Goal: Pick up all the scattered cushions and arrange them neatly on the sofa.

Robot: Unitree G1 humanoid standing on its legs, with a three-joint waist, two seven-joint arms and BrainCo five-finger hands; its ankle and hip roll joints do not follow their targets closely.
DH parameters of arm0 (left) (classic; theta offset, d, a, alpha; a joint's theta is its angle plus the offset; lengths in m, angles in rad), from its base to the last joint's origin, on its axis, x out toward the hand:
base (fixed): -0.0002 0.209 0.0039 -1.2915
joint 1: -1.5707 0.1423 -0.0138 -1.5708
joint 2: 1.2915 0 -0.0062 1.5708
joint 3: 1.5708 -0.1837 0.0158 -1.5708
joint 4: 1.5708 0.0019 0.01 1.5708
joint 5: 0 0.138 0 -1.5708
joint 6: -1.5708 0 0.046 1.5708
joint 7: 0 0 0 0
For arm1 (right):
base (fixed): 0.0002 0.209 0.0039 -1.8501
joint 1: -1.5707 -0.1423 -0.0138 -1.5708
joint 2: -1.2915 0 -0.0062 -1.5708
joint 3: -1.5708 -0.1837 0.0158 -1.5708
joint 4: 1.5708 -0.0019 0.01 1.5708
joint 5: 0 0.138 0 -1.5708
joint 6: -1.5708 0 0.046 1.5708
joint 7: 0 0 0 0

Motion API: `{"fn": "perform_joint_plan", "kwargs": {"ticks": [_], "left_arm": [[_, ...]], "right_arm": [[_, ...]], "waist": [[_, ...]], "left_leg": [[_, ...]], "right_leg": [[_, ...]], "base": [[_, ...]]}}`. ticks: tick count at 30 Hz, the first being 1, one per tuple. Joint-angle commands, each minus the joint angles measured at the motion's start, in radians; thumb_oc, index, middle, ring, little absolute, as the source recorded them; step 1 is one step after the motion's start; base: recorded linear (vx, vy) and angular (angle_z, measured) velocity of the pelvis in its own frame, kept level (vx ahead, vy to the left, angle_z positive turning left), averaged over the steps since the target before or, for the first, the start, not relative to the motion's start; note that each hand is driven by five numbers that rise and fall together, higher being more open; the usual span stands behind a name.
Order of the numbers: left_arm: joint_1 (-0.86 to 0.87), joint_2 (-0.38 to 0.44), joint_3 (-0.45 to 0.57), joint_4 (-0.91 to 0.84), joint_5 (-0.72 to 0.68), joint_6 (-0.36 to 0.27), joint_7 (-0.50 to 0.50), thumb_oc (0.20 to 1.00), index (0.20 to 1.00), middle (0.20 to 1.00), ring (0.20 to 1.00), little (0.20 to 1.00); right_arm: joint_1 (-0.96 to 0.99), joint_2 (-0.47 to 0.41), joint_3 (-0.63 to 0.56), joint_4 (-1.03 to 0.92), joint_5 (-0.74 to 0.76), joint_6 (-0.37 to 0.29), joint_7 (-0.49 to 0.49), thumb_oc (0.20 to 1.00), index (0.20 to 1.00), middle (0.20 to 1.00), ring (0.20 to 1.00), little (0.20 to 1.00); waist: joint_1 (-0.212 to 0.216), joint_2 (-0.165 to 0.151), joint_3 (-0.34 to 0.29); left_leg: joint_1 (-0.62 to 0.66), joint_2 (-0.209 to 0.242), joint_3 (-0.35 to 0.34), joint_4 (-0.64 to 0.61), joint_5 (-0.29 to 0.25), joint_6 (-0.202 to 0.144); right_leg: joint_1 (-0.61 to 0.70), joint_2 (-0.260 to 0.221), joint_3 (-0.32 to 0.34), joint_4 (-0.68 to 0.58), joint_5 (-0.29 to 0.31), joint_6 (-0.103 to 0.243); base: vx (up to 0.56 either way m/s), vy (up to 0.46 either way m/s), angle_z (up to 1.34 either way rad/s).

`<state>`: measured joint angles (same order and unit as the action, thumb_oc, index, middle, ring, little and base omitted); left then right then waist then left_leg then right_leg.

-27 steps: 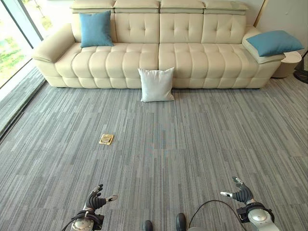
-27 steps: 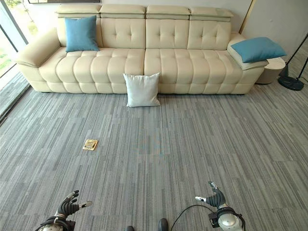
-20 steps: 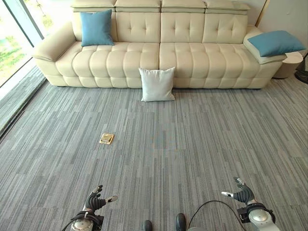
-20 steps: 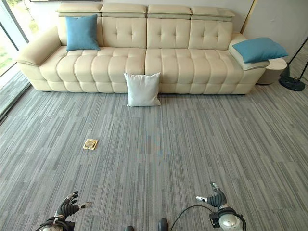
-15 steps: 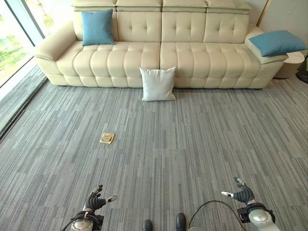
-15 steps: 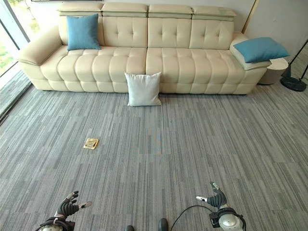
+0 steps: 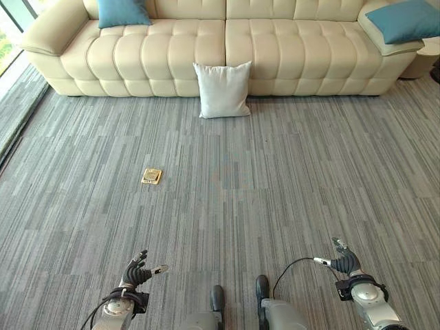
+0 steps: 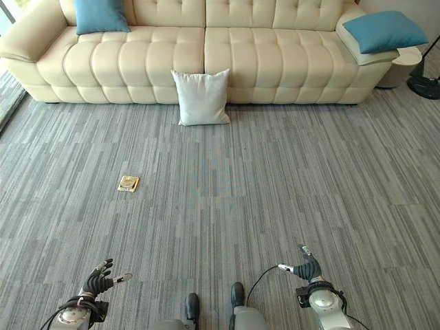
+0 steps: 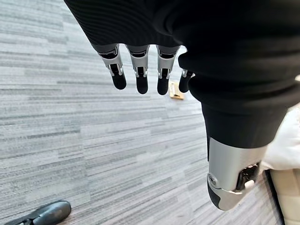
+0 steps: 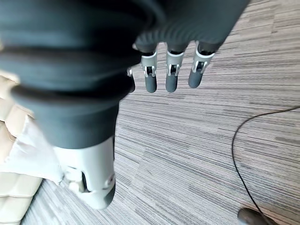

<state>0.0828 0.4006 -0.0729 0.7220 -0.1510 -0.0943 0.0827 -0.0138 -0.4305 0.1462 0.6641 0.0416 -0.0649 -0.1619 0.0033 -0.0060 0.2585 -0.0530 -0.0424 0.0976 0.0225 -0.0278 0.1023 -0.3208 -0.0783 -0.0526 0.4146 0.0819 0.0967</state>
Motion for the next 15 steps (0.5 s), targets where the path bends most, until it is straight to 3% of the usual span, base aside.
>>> {"fn": "perform_joint_plan", "kwargs": {"ticks": [1,3,7,10,11,12,13,15], "left_arm": [[0.006,0.024,0.020,-0.042,-0.050,-0.036,0.022,1.000,1.000,1.000,1.000,1.000],[0.002,0.021,0.016,-0.035,-0.049,-0.037,0.023,1.000,1.000,1.000,1.000,1.000],[-0.013,0.012,0.008,-0.016,-0.043,-0.036,0.031,1.000,1.000,1.000,1.000,1.000],[-0.013,0.001,-0.001,-0.016,-0.034,-0.038,0.030,1.000,1.000,1.000,1.000,1.000],[-0.009,-0.006,-0.007,-0.018,-0.033,-0.036,0.027,1.000,1.000,1.000,1.000,1.000],[-0.010,-0.007,-0.020,-0.026,-0.023,-0.034,0.018,1.000,1.000,1.000,1.000,1.000],[-0.017,-0.003,-0.028,-0.028,-0.019,-0.033,0.016,1.000,1.000,1.000,1.000,1.000],[-0.032,0.006,-0.038,-0.039,-0.024,-0.033,0.010,1.000,1.000,1.000,1.000,1.000]], "right_arm": [[0.005,-0.018,0.000,-0.020,0.017,-0.017,-0.009,1.000,1.000,1.000,1.000,1.000],[0.001,-0.022,0.002,-0.019,0.022,-0.020,-0.011,1.000,1.000,1.000,1.000,1.000],[0.010,-0.027,0.005,-0.020,0.020,-0.014,-0.018,1.000,1.000,1.000,1.000,1.000],[0.039,-0.025,-0.002,-0.021,0.022,-0.012,-0.015,1.000,1.000,1.000,1.000,1.000],[0.052,-0.024,-0.009,-0.017,0.023,-0.012,-0.011,1.000,1.000,1.000,1.000,1.000],[0.069,-0.026,-0.031,-0.027,0.033,-0.019,-0.011,1.000,1.000,1.000,1.000,1.000],[0.066,-0.027,-0.033,-0.021,0.043,-0.028,-0.016,1.000,1.000,1.000,1.000,1.000],[0.056,-0.034,-0.039,-0.015,0.063,-0.033,-0.021,1.000,1.000,1.000,1.000,1.000]], "waist": [[-0.013,0.002,-0.039],[-0.021,0.003,-0.035],[-0.055,-0.007,-0.034],[-0.071,-0.005,-0.046],[-0.079,0.006,-0.060],[-0.088,0.023,-0.067],[-0.095,0.020,-0.070],[-0.101,0.010,-0.064]], "left_leg": [[0.072,-0.029,-0.058,0.085,-0.173,-0.025],[0.096,-0.031,-0.067,0.069,-0.181,-0.029],[0.203,-0.042,-0.118,0.012,-0.224,-0.053],[0.263,-0.027,-0.159,-0.002,-0.240,-0.079],[0.252,0.003,-0.155,0.040,-0.204,-0.109],[0.212,0.047,-0.131,0.144,-0.106,-0.166],[0.159,0.065,-0.115,0.236,-0.040,-0.186],[0.071,0.107,-0.063,0.409,0.043,-0.191]], "right_leg": [[0.003,-0.021,-0.017,-0.013,-0.101,0.034],[-0.008,-0.018,-0.035,-0.060,-0.095,0.035],[-0.076,0.005,-0.065,-0.299,-0.022,0.065],[-0.057,0.007,-0.064,-0.319,-0.002,0.060],[-0.041,0.014,-0.067,-0.288,-0.010,0.037],[-0.007,0.027,-0.078,-0.272,-0.043,0.009],[0.011,0.028,-0.081,-0.272,-0.061,-0.011],[0.053,0.043,-0.081,-0.268,-0.106,-0.050]], "base": [[0.25,0.029,0.22],[0.23,-0.030,0.28],[0.38,-0.108,0.14],[0.47,-0.220,0.76],[0.64,-0.433,1.02],[0.53,-0.451,0.86],[0.41,-0.390,1.06],[0.31,-0.293,1.04]]}}
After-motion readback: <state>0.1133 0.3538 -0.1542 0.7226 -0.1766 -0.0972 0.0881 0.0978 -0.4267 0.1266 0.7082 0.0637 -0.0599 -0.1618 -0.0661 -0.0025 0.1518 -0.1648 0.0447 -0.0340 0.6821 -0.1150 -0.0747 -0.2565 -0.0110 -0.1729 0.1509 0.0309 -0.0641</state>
